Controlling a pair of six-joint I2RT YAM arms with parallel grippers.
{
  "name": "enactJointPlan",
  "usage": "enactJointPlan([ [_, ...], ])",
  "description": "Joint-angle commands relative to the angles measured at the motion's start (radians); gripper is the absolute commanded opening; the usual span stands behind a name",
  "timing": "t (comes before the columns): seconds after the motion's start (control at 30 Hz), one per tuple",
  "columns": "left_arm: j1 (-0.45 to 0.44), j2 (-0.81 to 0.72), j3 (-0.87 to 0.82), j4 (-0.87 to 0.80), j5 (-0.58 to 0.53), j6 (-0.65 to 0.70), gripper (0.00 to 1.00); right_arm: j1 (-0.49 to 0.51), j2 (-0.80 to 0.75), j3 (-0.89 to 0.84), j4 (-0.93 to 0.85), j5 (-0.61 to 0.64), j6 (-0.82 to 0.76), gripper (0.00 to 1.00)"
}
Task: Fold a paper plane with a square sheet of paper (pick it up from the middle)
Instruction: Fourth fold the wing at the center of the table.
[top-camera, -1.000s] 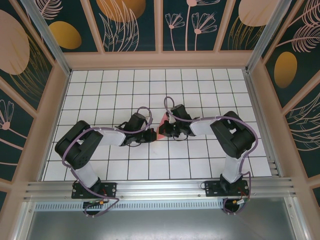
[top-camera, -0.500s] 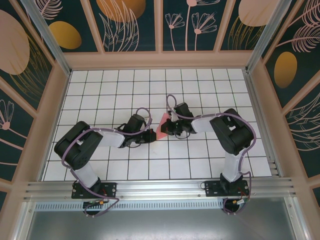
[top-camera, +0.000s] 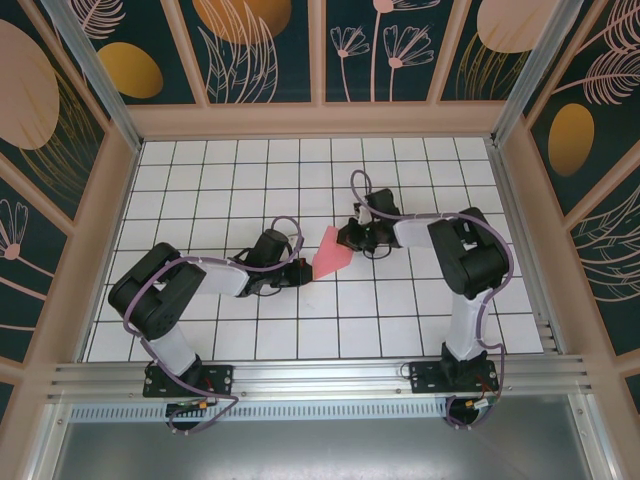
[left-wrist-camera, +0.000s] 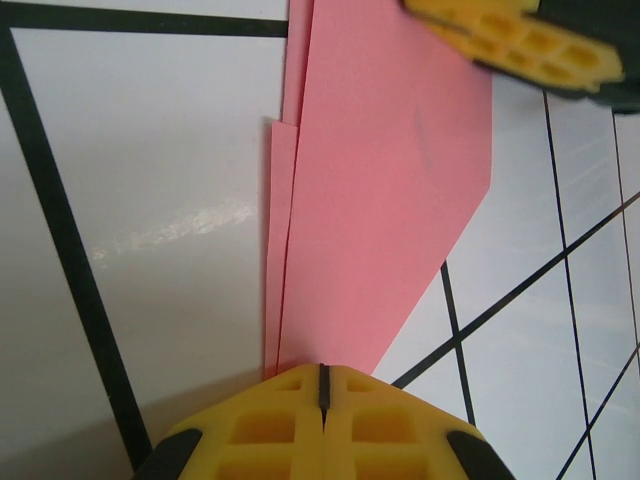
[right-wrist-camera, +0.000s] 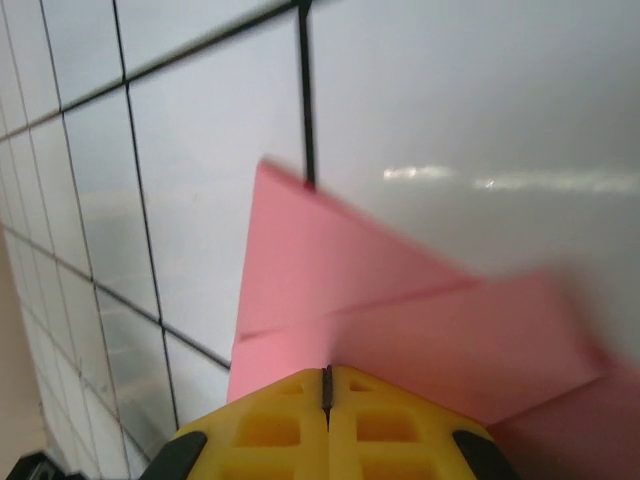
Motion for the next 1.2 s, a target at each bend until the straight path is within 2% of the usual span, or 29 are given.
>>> enactJointPlan([
  [0.0,-0.003,0.005,-0.029,-0.164,0.0,-0.003,0.0,-0.07,0.027,0.055,-0.07,0.181,-0.054,0.0],
  [0.07,-0.003,0.006,-0.003,-0.162,0.002,-0.002,0.01,-0.081,0.005,0.072,-0.084,0.17,-0.058,0.0],
  [0.17,-0.003,-0.033,0.066,-0.167,0.009,0.003,0.14,-0.084,-0.059,0.08,-0.1,0.161,-0.053,0.04],
  [0.3,-0.003,-0.094,0.135,-0.162,-0.042,-0.005,0.32,-0.08,-0.173,0.007,-0.088,0.17,0.011,0.21],
  [0.37,-0.002,-0.123,0.144,-0.149,-0.079,-0.008,0.36,-0.075,-0.229,-0.051,-0.065,0.176,0.056,0.3],
  [0.53,-0.001,-0.185,0.125,-0.129,-0.22,-0.015,0.51,-0.022,-0.329,-0.17,-0.003,0.206,0.17,0.44],
  [0.7,0.009,-0.226,0.084,-0.115,-0.337,-0.029,0.77,0.057,-0.329,-0.213,0.046,0.237,0.256,0.45],
  [0.87,0.019,-0.26,0.038,-0.102,-0.398,-0.014,0.96,0.099,-0.259,-0.177,0.064,0.23,0.29,0.39],
  [1.17,0.049,-0.293,-0.013,-0.08,-0.412,-0.029,0.99,0.138,-0.156,-0.099,0.059,0.219,0.292,0.35],
])
